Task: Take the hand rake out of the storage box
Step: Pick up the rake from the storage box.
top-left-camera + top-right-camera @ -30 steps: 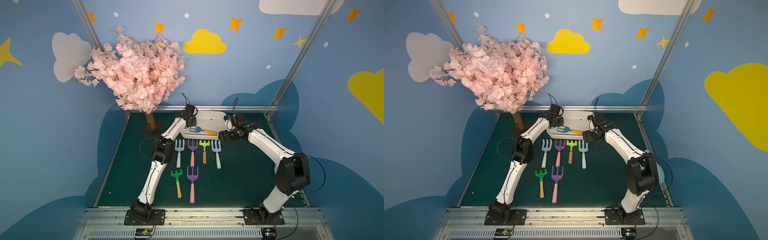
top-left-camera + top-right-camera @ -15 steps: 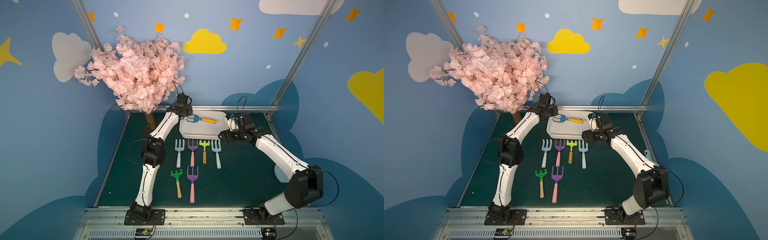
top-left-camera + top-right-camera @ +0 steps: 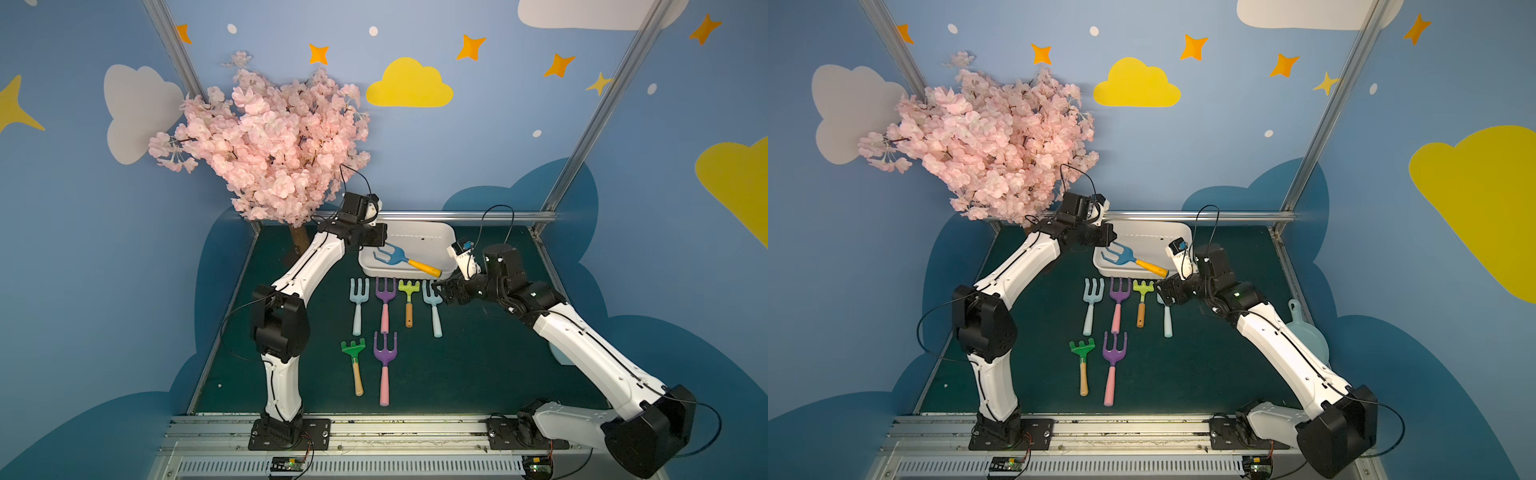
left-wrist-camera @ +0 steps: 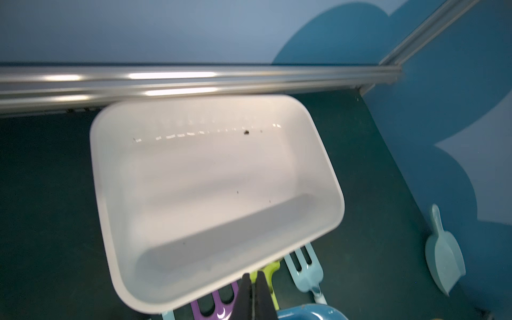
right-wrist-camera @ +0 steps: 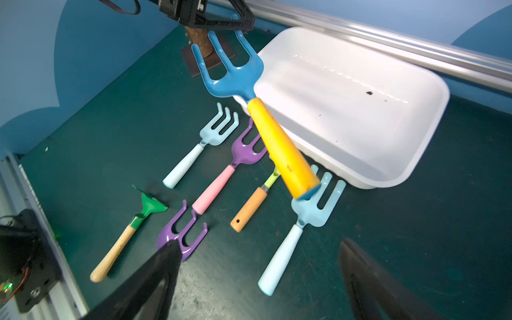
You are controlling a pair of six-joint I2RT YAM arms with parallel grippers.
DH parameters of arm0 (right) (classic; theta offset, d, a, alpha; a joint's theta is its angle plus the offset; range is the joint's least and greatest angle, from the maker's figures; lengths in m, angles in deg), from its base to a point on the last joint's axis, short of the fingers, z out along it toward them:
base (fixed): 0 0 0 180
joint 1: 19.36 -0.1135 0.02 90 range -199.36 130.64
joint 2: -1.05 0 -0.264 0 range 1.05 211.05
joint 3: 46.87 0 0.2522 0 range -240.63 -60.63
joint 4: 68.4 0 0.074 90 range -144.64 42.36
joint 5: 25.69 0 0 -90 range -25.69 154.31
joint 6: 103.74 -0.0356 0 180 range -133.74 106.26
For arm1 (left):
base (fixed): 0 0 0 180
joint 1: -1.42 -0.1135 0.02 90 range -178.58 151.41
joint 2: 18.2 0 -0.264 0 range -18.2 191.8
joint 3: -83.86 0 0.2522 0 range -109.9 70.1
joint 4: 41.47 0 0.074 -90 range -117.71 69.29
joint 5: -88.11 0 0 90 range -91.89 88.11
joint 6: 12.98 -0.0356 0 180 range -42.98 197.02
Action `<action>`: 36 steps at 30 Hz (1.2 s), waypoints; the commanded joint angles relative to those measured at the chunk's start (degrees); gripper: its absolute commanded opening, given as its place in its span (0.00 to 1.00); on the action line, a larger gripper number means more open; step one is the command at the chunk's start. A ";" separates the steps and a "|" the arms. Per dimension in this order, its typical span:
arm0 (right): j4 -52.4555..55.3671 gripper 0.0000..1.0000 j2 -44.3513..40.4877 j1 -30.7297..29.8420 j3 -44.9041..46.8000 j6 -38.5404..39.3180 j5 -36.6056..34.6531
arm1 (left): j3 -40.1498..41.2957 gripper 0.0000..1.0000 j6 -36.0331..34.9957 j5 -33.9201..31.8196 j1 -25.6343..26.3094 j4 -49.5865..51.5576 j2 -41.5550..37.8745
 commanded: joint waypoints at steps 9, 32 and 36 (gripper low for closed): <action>8.04 0.75 0.00 -11.98 3.14 -4.60 -6.19 | 15.68 0.03 -6.27 6.11 3.84 -2.23 -11.00; 13.23 0.00 8.65 -25.35 1.77 -18.84 -21.01 | 28.17 0.46 -3.44 8.99 7.22 -8.60 -22.27; 11.87 0.00 4.12 -26.83 7.49 -24.38 -21.04 | 32.65 0.80 -0.50 3.33 6.12 -11.19 -29.27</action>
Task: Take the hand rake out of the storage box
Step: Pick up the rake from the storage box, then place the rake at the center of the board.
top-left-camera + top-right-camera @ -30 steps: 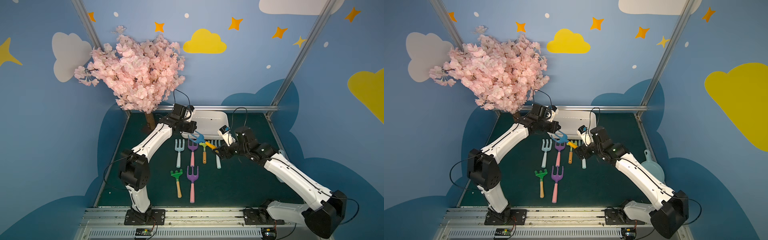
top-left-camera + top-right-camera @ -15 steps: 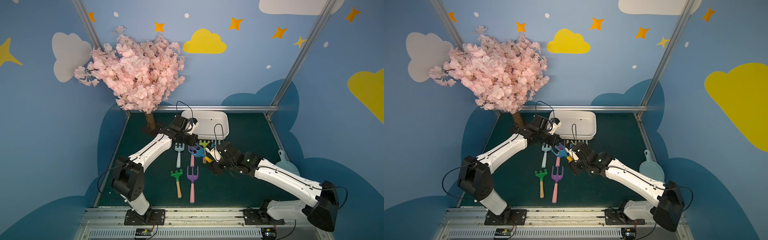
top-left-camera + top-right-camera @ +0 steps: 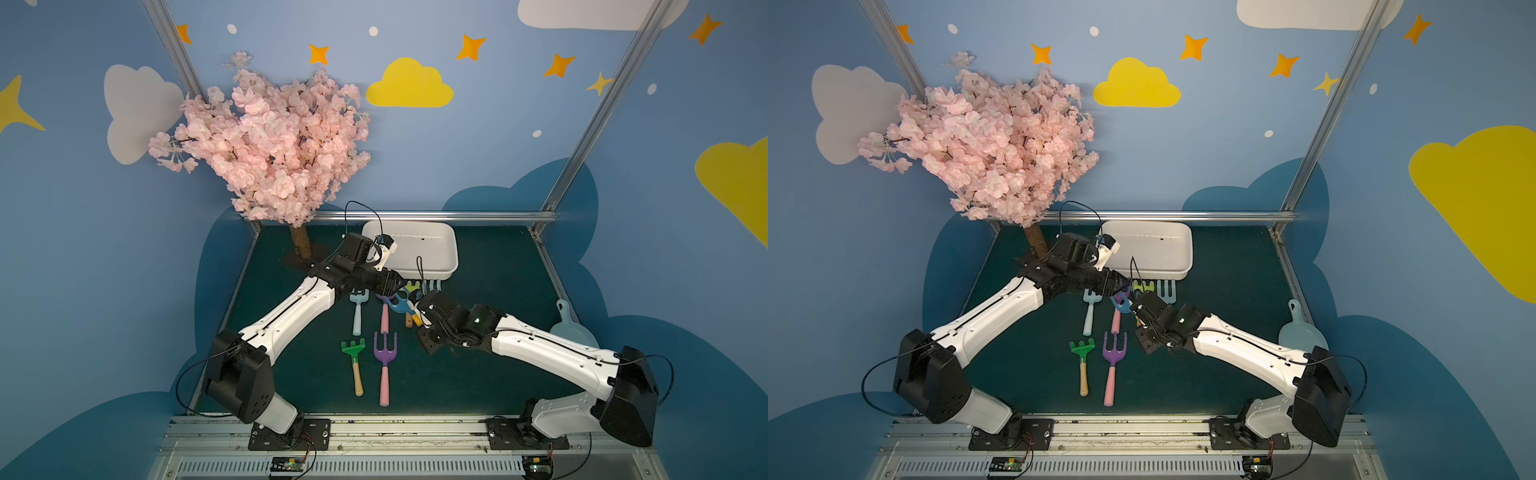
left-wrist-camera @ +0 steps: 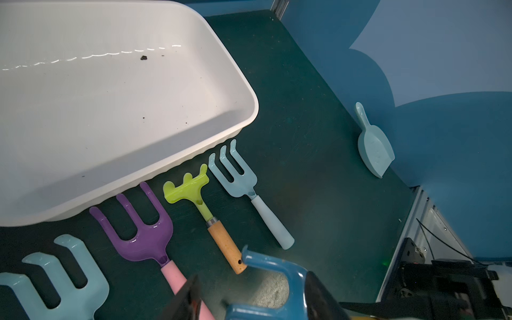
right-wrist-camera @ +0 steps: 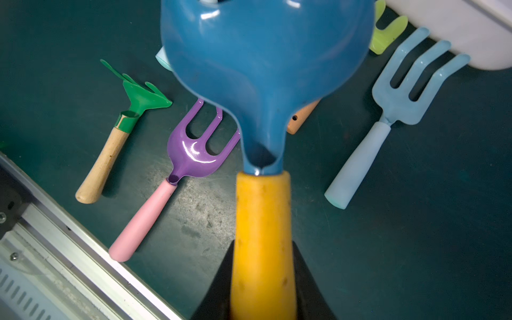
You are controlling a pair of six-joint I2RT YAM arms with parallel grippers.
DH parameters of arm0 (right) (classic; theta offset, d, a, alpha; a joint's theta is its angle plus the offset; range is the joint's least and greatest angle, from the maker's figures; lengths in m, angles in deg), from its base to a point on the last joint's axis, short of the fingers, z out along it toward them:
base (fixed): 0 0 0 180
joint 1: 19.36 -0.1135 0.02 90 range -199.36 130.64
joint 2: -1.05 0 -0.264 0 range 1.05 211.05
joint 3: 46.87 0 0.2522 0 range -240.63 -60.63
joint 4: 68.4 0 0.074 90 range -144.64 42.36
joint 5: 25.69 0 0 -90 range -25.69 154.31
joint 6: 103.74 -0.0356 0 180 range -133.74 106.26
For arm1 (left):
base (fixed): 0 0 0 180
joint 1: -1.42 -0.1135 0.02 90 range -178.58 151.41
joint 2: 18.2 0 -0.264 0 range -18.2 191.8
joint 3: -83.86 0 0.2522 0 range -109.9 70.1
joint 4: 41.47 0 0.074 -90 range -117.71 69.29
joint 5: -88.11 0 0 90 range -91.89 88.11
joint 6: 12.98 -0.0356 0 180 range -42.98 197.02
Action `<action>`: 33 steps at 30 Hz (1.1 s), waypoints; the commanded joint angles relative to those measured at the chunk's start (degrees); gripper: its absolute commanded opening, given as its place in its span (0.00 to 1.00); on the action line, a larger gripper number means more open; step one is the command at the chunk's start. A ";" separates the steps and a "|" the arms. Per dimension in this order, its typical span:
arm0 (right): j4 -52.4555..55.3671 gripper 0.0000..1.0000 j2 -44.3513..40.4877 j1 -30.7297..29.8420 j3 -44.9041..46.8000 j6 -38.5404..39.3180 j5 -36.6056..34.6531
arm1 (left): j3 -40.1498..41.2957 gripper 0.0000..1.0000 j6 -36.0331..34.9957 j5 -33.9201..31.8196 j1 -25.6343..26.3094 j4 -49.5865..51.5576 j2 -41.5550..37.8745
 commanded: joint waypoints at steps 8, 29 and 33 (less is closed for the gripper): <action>-4.64 0.00 -11.08 -9.94 17.64 -30.14 -4.22 | 13.34 1.00 8.81 -13.27 -6.70 -9.71 -20.23; -8.24 0.00 9.18 -13.30 12.99 -37.83 -0.43 | 16.55 1.00 9.64 -18.20 -10.34 -8.31 -22.30; -8.02 0.15 10.52 -13.42 13.18 -39.75 -0.22 | 17.40 1.00 9.78 -18.91 -11.12 -9.06 -22.77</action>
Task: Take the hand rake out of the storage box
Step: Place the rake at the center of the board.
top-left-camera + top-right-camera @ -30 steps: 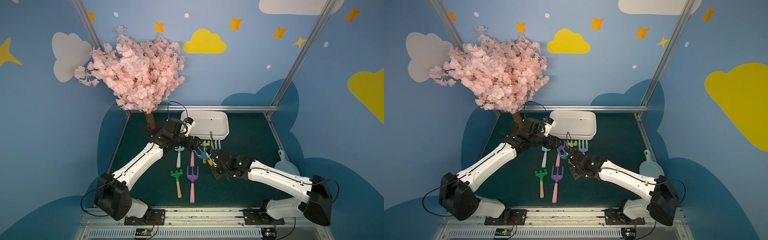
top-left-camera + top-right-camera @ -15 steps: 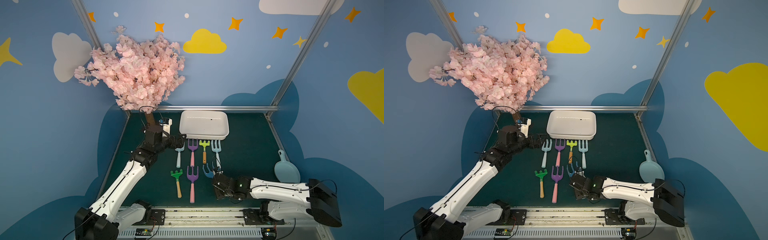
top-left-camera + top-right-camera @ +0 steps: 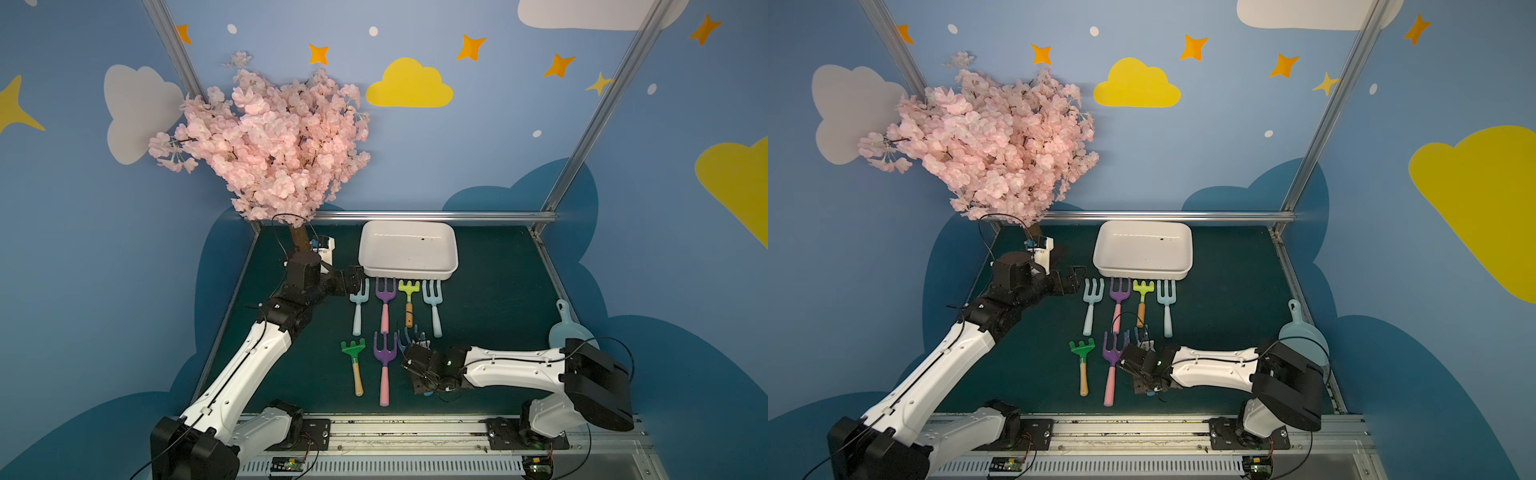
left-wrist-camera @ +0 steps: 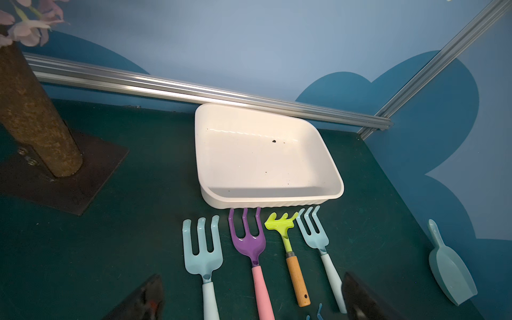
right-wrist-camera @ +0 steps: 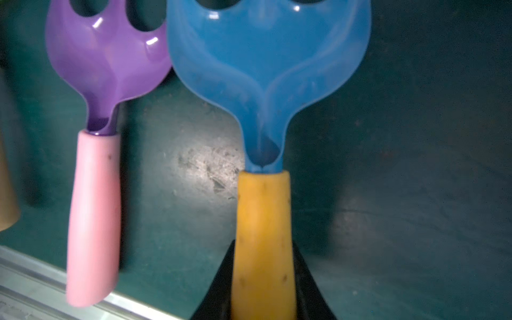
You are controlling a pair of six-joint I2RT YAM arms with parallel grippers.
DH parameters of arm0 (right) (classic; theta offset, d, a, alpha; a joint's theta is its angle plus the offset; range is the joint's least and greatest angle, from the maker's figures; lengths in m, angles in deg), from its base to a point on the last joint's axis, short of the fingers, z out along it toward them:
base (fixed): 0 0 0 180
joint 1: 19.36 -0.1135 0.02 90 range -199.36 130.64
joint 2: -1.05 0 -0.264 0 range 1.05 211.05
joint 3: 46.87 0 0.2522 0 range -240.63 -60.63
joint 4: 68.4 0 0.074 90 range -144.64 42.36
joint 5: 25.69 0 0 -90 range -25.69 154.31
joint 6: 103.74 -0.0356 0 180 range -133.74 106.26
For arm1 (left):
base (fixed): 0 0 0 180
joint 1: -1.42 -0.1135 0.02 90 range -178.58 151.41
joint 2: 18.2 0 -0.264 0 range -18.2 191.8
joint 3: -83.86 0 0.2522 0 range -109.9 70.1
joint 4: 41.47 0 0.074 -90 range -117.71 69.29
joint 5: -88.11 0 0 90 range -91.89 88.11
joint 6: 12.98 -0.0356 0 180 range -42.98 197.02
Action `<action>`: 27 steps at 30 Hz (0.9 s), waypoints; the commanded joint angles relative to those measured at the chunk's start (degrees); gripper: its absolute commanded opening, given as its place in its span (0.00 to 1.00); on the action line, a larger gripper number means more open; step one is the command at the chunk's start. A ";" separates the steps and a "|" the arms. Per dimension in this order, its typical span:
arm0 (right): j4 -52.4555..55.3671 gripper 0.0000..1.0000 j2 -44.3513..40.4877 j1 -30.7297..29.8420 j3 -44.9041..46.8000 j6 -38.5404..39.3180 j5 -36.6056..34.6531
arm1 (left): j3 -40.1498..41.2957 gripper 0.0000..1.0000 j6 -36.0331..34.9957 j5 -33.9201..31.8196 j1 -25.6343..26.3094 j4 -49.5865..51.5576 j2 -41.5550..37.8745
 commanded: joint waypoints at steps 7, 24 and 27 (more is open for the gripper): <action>3.88 0.26 1.05 -0.15 -2.31 -1.78 -1.04 | 1.41 1.00 0.51 -0.97 -1.48 -1.39 -0.65; 3.19 0.19 2.58 -0.44 -3.59 -0.64 -1.88 | 2.03 1.00 2.30 1.16 -3.00 -1.39 -0.92; 2.88 0.19 3.33 -0.65 -3.87 -1.55 -2.17 | 2.16 1.00 2.55 1.16 -3.16 -1.30 -1.11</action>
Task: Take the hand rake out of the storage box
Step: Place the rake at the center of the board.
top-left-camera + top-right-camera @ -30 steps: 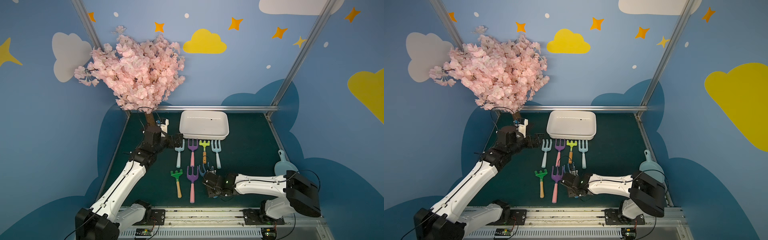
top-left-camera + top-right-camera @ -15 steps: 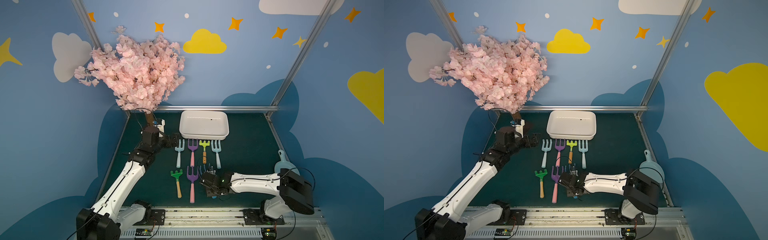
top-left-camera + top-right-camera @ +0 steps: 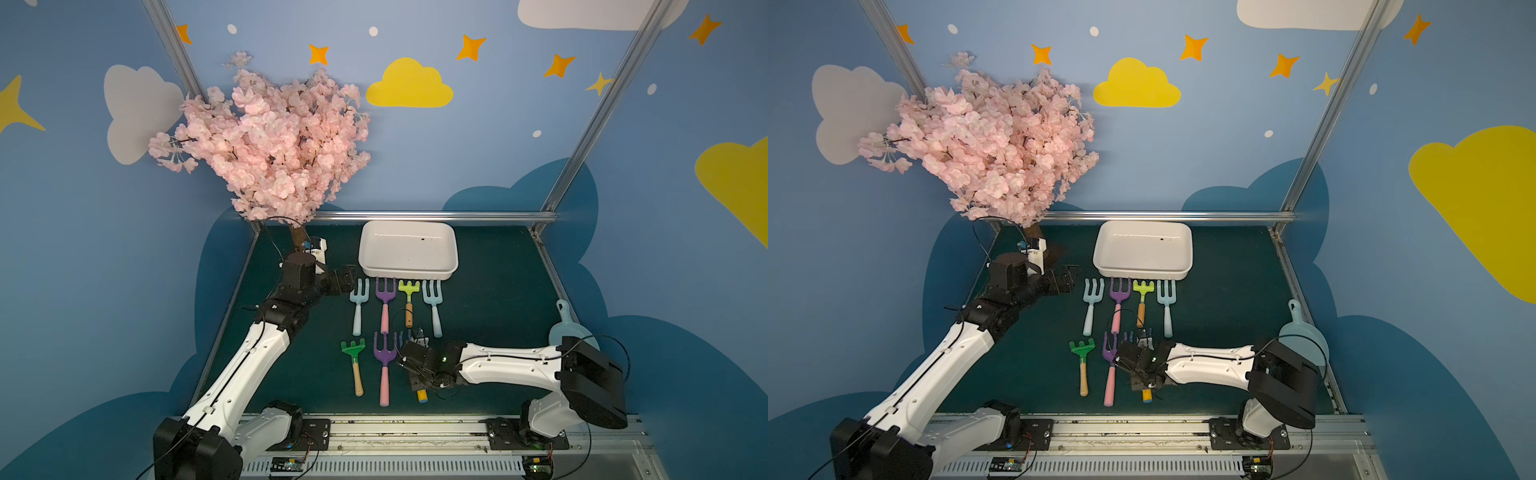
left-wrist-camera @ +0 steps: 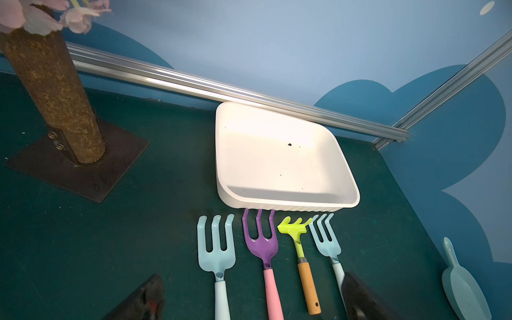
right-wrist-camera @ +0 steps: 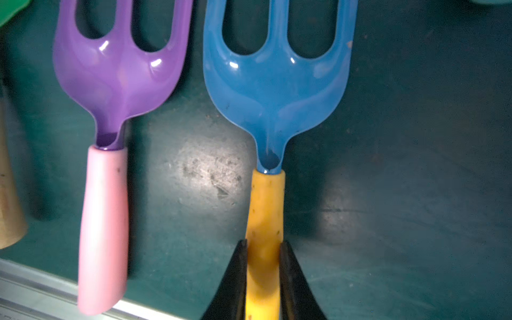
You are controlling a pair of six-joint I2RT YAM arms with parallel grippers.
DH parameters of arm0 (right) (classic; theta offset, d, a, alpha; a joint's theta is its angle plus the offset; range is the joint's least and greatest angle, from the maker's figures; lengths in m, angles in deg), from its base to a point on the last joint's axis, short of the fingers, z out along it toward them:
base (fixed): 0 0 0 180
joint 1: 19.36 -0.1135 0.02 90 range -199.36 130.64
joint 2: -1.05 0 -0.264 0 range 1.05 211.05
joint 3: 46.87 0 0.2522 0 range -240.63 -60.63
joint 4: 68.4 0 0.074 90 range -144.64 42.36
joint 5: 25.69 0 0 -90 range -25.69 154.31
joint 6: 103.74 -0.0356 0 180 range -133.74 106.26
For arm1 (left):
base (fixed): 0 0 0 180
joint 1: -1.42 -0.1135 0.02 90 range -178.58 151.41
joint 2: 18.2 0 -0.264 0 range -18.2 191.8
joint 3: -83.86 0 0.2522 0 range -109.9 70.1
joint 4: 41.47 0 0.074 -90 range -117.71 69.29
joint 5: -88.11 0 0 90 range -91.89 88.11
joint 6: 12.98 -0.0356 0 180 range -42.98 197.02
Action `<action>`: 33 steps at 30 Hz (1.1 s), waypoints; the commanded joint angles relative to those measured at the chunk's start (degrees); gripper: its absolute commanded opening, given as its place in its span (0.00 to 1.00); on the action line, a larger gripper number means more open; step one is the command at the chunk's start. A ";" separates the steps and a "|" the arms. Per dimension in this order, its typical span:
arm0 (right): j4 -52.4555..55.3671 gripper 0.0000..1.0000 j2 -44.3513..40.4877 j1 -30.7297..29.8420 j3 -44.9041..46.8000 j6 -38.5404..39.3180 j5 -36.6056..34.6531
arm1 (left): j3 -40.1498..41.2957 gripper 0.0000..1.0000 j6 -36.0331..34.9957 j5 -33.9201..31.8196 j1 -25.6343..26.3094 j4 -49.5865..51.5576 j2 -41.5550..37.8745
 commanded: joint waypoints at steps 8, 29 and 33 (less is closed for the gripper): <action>-1.82 0.20 2.55 -0.97 0.01 -3.82 -1.13 | 0.39 1.00 0.72 1.60 -0.75 -0.06 -0.87; -4.24 0.15 4.14 -0.96 0.57 -5.24 -1.54 | 0.76 1.00 0.85 3.21 -1.65 0.32 -1.92; -6.28 0.26 2.56 -1.07 1.32 -4.06 -1.09 | 0.69 1.00 0.59 3.04 -1.70 0.51 -2.14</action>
